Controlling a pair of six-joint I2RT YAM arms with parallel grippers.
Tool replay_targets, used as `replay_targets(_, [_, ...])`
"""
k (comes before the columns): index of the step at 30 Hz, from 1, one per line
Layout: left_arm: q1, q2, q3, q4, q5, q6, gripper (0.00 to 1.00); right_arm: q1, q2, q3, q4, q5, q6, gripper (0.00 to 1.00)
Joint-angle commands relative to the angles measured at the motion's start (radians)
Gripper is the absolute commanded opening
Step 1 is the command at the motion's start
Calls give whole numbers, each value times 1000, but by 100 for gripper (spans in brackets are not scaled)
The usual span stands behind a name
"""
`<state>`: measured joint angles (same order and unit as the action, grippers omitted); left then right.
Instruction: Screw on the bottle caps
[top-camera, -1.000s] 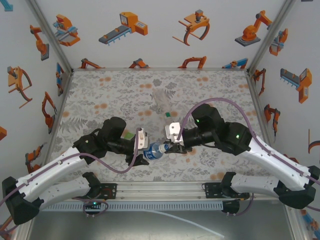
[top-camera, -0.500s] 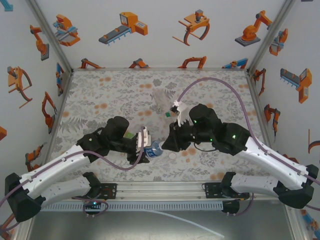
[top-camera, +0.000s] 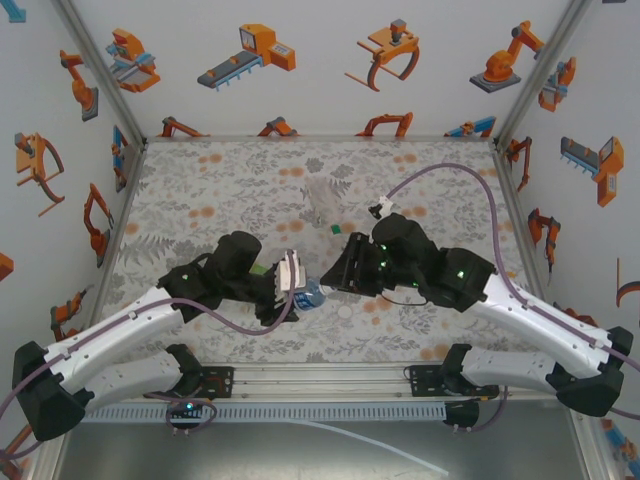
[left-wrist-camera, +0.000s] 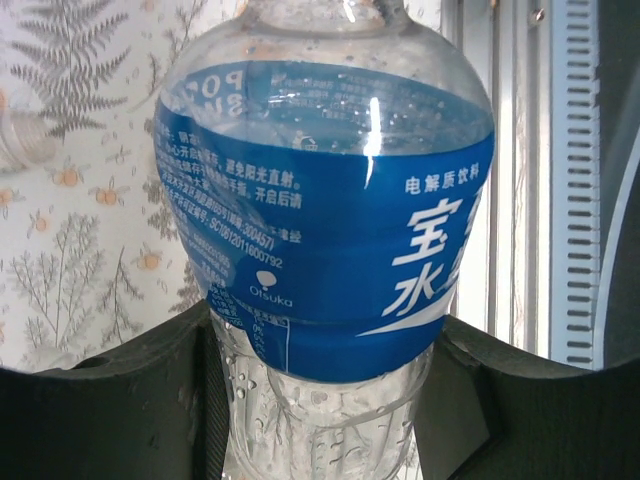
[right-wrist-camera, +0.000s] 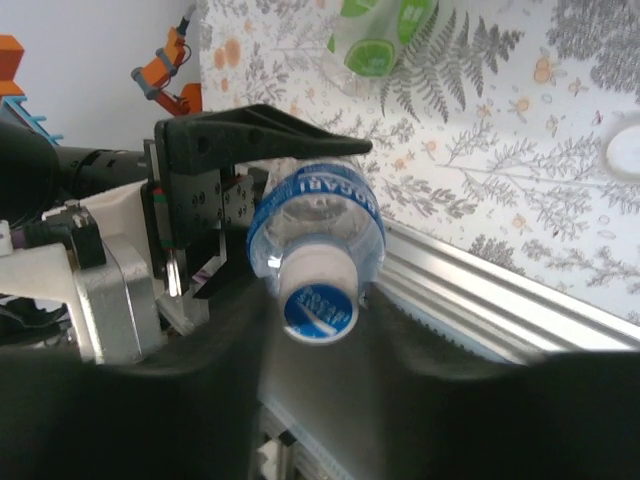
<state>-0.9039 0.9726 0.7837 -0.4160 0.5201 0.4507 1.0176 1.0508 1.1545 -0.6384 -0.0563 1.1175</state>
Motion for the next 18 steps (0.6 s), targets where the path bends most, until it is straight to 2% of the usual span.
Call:
replay_targets(1, [-7,-13,38,67,55,5,0,-9,-26,57,34,42,-242,58])
replay_targets(5, [-8,-11,50,43,74,9,0,-11,-87,66,53,12,-554,58])
replay_targets(10, [-7,-18,55,33,112,17,0,-11,-154,32,107,-101,-948,58])
replay_targets(15, [-7,-14,61,31,158,17,0,-12,-144,75,53,-330,-1322,58])
replay_targets(18, [-7,-7,69,21,173,16,0,-10,-119,105,0,-439,-1487,58])
